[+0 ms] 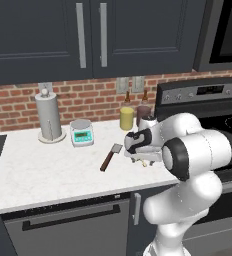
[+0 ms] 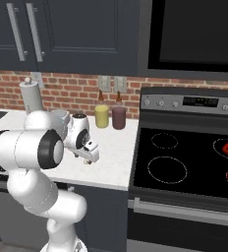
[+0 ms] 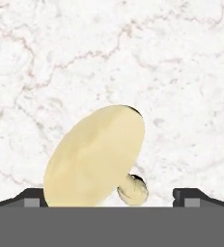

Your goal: Put the garlic and mushroom in the pot. Retrieve the spatula and lightly stir the vegetables in the pot.

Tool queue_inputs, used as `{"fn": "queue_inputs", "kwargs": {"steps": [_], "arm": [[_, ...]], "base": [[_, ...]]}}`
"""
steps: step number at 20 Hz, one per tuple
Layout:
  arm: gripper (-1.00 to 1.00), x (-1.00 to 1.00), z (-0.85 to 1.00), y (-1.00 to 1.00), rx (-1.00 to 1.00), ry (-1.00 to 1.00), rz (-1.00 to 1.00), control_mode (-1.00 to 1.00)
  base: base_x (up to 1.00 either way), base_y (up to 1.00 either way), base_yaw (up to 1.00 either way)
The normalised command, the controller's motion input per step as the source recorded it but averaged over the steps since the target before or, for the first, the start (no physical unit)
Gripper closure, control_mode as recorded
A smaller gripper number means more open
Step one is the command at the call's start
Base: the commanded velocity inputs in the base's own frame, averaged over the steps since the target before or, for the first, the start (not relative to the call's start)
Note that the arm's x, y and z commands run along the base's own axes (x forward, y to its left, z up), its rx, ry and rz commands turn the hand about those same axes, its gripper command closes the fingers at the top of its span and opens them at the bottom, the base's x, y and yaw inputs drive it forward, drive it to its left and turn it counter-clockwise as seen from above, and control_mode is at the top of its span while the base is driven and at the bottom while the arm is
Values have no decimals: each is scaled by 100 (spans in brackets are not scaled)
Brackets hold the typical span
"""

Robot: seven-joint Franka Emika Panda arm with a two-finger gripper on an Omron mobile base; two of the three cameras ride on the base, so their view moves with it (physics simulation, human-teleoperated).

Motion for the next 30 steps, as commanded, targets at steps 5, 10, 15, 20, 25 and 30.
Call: {"fn": "queue_inputs", "kwargs": {"steps": [5,10,15,20,25,30], "arm": [[-100,21,-18,0,0,0,0,-100],[-100,15,-16,0,2,0,0,-100],[-100,12,-17,0,1,0,0,-100],[100,15,-23,0,0,0,0,-100],[100,15,-20,2,0,0,0,-100],[100,0,-4,0,2,-6,0,-100]], "base": [[0,0,0],[0,0,0],[0,0,0],[0,0,0],[0,0,0],[0,0,0]]}}
